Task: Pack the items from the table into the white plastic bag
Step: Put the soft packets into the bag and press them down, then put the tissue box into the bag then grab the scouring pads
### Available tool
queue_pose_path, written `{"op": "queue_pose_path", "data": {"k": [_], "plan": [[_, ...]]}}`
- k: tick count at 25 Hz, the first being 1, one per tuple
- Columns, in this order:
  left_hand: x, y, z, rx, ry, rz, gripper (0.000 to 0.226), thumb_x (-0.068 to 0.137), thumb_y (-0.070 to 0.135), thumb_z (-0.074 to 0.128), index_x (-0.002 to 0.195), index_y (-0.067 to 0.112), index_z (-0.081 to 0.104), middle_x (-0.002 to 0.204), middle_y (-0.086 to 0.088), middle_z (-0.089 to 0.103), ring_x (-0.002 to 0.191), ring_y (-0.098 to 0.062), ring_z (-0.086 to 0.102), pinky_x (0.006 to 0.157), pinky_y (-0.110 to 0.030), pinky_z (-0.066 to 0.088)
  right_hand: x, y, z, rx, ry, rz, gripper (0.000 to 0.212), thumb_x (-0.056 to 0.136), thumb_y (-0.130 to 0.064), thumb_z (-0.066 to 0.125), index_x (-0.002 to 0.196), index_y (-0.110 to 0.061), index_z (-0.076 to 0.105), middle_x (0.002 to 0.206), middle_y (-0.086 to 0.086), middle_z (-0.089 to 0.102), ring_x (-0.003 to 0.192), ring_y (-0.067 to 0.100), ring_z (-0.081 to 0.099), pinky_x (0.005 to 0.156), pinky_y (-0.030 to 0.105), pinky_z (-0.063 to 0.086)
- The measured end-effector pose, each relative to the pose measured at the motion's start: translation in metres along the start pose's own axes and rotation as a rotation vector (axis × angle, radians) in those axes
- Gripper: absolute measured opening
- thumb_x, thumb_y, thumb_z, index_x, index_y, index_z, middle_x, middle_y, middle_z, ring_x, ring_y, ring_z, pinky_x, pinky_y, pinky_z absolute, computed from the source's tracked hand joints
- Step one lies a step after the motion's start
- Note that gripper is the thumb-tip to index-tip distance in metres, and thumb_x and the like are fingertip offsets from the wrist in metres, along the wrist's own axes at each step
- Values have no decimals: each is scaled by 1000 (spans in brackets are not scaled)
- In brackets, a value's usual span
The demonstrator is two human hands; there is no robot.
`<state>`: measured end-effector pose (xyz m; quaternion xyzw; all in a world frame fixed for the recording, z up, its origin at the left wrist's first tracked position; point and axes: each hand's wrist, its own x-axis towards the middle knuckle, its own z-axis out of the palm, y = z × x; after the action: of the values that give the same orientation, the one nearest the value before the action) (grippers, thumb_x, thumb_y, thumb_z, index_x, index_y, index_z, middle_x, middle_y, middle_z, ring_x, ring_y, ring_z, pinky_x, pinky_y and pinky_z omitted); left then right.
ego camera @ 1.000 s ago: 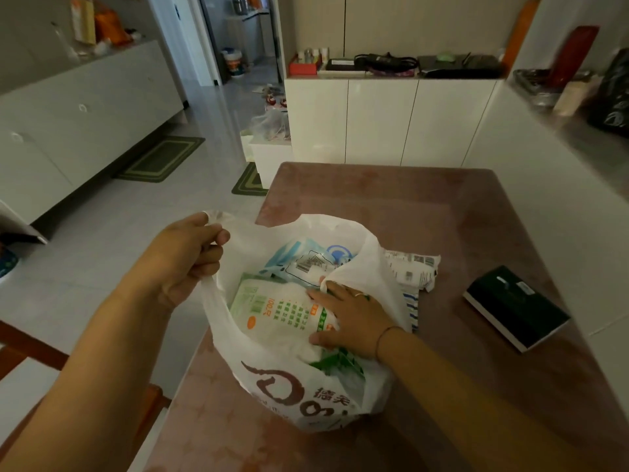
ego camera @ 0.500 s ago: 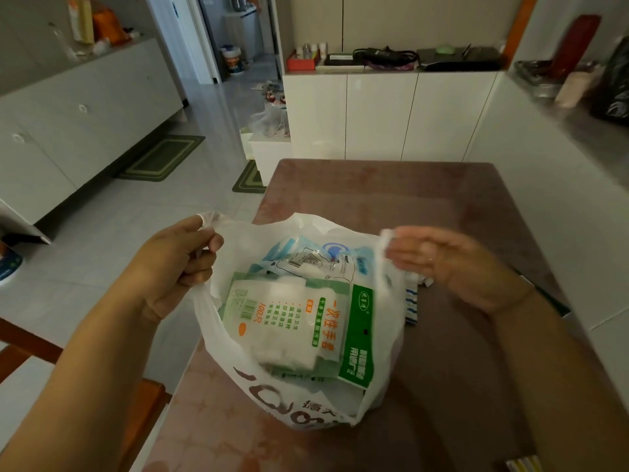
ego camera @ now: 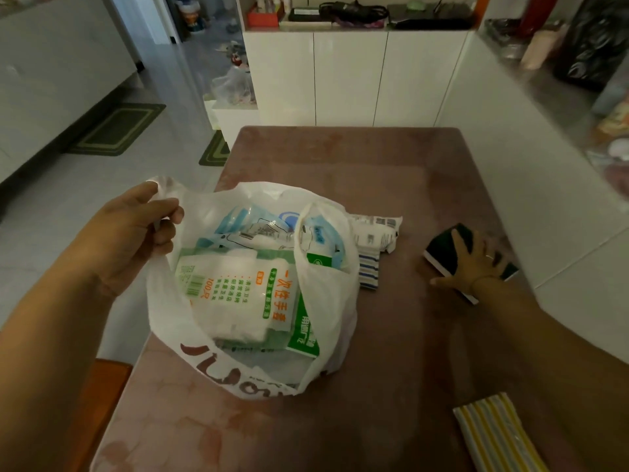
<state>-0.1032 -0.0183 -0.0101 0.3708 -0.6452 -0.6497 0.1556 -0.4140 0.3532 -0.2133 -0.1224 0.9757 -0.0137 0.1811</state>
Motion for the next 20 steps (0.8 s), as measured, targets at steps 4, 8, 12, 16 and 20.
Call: {"op": "queue_pose_path", "data": {"k": [4, 8, 12, 16, 20], "plan": [[0, -5, 4, 13, 33, 13, 59, 91, 11, 50, 145, 9, 26, 59, 2, 61, 47, -7, 47, 43, -20, 45, 11, 4, 7, -11, 53, 35, 123, 62, -64, 71, 144, -37, -16, 157, 12, -16, 144, 39, -5, 112, 62, 3], [-9, -4, 11, 35, 49, 10, 55, 92, 12, 50, 144, 15, 32, 60, 2, 62, 52, -9, 47, 47, -21, 48, 20, 8, 7, 43, 105, 106, 113, 68, -53, 73, 145, -39, -9, 154, 21, 10, 139, 42, 19, 112, 58, 17], [-23, -1, 11, 46, 57, 35, 48, 94, 10, 47, 140, 14, 36, 71, -5, 56, 59, -11, 41, 64, -27, 42, 13, -1, -6, 307, 88, 99, 116, 63, -41, 81, 148, -32, 3, 149, 20, 31, 131, 42, 33, 108, 56, 29], [-31, 8, -2, -18, -31, 74, 16, 93, 6, 44, 90, 19, 53, 66, -4, 51, 51, -8, 30, 47, -19, 30, -44, -83, -88, 671, 439, -256, 109, 61, -39, 81, 146, -34, 14, 142, 15, 39, 126, 38, 40, 104, 55, 35], [-29, 9, -16, -61, -90, 86, 28, 93, 6, 42, 68, 19, 44, 63, -3, 51, 44, -7, 27, 39, -17, 26, -162, -198, -197, 876, 611, -810, 101, 67, -36, 75, 147, -25, 13, 140, 4, 39, 127, 22, 37, 107, 44, 33]]}}
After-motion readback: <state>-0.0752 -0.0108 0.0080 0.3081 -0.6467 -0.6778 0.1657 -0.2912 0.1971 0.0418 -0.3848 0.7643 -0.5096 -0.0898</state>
